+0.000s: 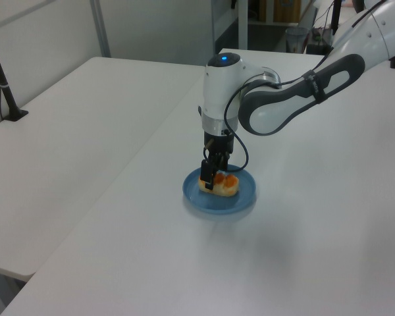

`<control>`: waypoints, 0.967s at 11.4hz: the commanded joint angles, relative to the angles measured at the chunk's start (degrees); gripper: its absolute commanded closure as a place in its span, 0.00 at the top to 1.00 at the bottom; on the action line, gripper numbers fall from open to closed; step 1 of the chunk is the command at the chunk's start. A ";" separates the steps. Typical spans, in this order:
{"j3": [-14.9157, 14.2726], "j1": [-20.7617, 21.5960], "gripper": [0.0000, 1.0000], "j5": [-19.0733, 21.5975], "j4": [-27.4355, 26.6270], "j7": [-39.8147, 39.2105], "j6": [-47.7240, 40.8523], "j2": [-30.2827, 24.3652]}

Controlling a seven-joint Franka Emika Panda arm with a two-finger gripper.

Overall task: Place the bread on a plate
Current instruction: 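Open the gripper to release the roll and raise the arm away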

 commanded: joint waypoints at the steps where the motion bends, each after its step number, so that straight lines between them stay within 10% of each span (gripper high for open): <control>1: -0.85 -0.60 1.00 -0.90 -0.55 -0.55 -7.51 -6.97; 5: -1.38 -7.87 1.00 -3.99 -1.94 -15.10 -27.03 -19.35; 11: -1.99 -21.34 1.00 -0.12 -5.30 -25.51 -33.82 -34.06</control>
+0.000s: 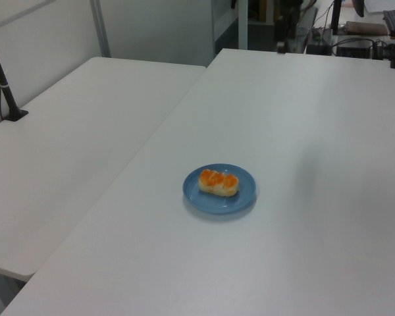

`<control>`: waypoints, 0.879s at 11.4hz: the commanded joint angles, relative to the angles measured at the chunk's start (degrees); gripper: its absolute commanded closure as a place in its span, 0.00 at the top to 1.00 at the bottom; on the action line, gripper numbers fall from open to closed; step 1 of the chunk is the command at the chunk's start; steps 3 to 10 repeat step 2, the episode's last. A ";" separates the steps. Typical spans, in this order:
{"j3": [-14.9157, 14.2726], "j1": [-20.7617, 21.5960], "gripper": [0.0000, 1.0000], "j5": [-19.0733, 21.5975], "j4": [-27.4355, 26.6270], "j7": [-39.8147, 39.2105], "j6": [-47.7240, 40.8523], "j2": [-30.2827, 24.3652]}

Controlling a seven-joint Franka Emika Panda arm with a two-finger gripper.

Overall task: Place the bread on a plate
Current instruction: 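Open the gripper to release the roll and raise the arm away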

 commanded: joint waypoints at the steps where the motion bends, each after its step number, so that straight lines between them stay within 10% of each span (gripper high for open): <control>1: -0.23 -2.09 1.00 2.16 -3.67 -2.24 -0.70 -4.63; 10: -0.23 -2.09 1.00 2.16 -3.58 -2.33 -0.62 -4.54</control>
